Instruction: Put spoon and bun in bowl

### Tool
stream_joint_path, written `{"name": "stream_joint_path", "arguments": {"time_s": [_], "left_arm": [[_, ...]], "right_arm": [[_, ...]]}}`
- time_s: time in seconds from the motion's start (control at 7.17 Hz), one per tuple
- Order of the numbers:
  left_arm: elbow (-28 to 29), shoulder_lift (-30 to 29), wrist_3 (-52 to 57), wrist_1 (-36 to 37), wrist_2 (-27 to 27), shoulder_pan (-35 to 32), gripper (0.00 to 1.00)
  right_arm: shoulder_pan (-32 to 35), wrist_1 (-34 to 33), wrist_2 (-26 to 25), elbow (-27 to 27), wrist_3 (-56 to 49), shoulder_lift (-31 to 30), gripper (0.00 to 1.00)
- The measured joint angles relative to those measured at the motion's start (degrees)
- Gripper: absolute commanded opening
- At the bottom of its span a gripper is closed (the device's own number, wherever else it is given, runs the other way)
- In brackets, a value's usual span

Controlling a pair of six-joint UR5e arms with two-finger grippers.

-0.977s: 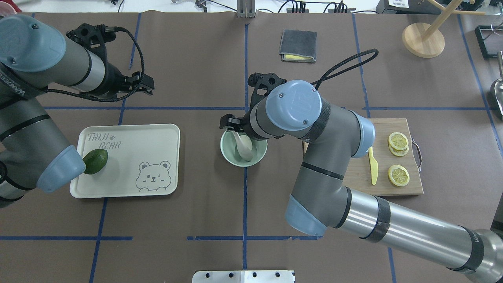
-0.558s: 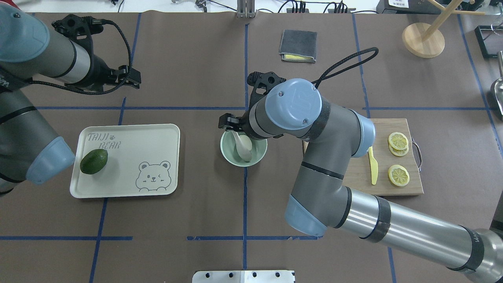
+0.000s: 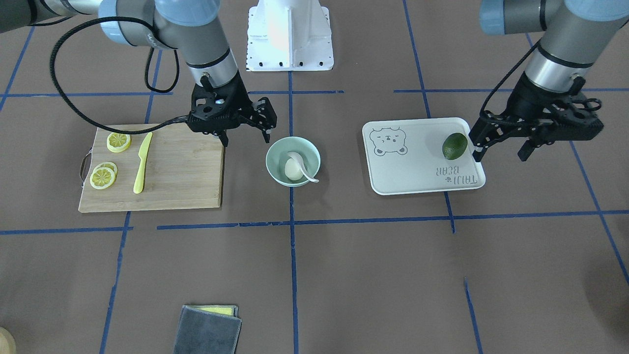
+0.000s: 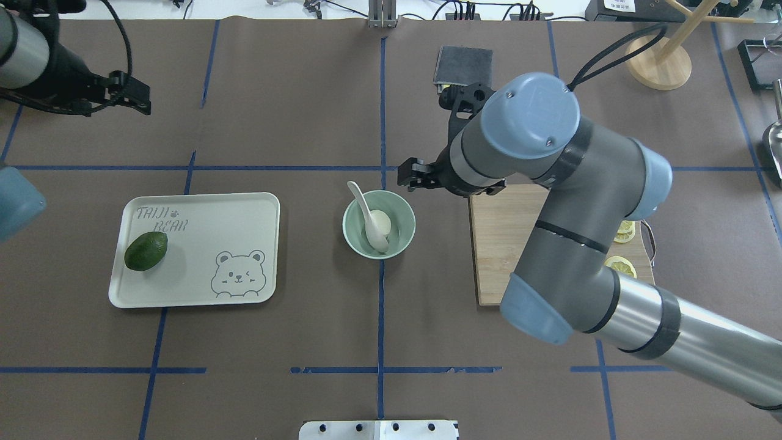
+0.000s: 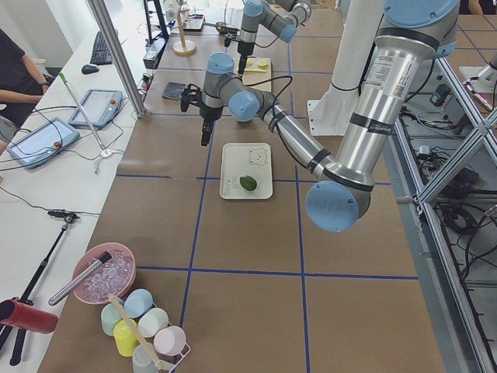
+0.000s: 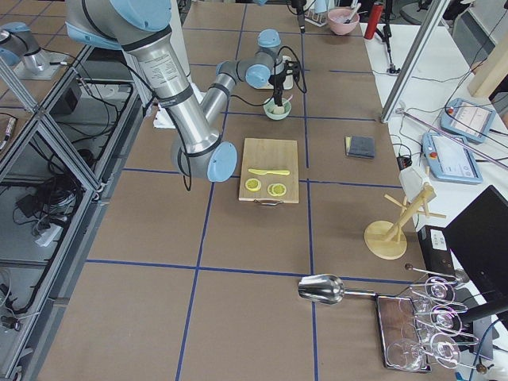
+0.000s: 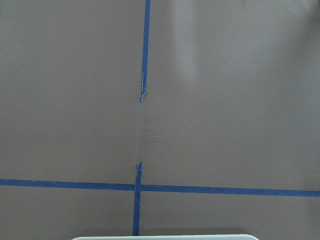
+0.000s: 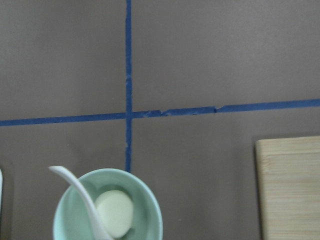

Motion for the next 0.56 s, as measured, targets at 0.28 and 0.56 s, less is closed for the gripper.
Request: {"name": "stream_joint_path", "arguments": {"time_s": [0.28,0.56], "left_arm": [[0.27,6.47,14.93,0.13,-5.94,-8.04,1.00],[1.63,11.95,30.00,1.62,-7.95,-14.90,1.00]], "right_arm": [[7.79,-1.29,7.45,1.77,-10.92,-5.56,1.00],[14.54,-1.44,12.75,2.23,-21.67,-11.75,1.00]]}}
